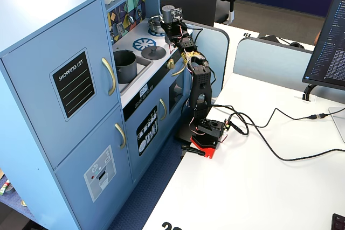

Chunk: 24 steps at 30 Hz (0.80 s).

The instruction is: Put salt in the gray recipient

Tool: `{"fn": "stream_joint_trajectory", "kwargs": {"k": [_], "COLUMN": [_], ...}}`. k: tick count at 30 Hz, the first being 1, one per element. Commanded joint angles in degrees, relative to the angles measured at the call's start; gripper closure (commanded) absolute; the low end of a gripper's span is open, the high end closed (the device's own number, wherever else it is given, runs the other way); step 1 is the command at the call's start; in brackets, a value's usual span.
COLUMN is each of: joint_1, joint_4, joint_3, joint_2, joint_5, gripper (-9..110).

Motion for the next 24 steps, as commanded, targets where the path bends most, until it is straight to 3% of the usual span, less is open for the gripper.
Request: {"fn": "stream_joint_trajectory", "kwargs": {"k": [1, 18, 24], "joint_1": [1.0, 0.7, 1.1], "joint_4": [-2.0, -6.4, -6.7], "joint_3": [-0.4, 5.5, 7.8], "joint_2": [0.4, 1.1, 2.5], "joint_5": [-0.4, -1.0, -2.5], "gripper": [102, 101, 84]}}
